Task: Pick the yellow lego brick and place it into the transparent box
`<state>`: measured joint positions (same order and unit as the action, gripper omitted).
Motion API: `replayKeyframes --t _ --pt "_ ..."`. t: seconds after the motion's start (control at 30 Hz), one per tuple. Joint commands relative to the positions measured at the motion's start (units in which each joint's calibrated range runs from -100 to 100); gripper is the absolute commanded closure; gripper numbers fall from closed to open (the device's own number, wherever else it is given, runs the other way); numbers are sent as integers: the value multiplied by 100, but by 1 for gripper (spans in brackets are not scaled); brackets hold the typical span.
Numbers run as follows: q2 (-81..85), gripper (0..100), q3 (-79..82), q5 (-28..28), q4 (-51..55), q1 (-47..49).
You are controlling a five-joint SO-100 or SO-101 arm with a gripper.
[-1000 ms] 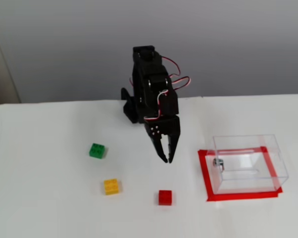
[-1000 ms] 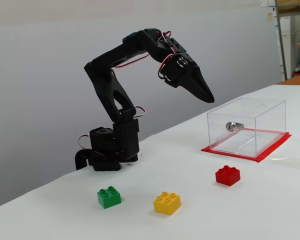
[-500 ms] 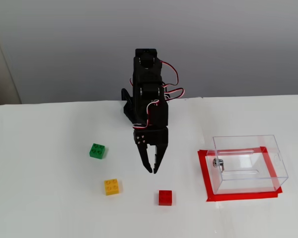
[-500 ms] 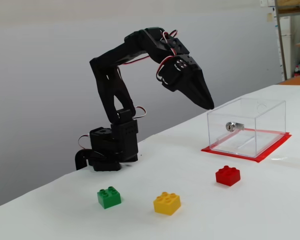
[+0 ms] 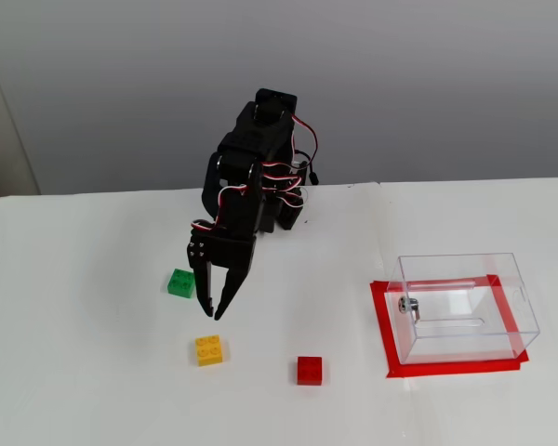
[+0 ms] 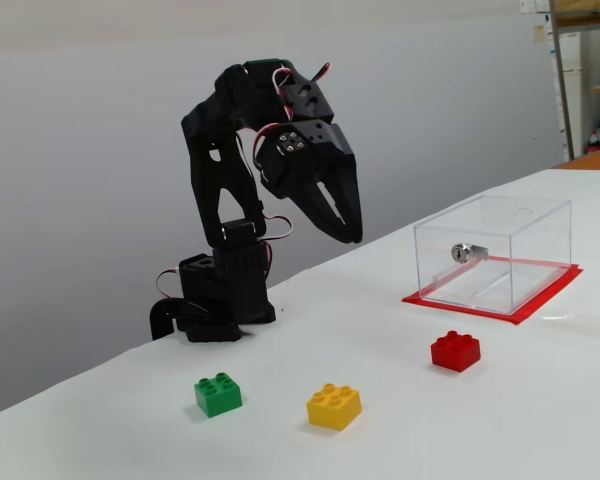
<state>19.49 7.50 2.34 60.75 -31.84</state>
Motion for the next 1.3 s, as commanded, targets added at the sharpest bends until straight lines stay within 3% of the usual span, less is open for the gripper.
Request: replayKeyframes --t 0.0,0.23,0.87,1.27 --pt "-53 98 -181 -10 -53 -288" --pt "-503 98 -190 -57 26 -591" --pt "-1292 98 -253 -2458 -44 -554" --pt "-1402 98 -181 -3324 34 -591"
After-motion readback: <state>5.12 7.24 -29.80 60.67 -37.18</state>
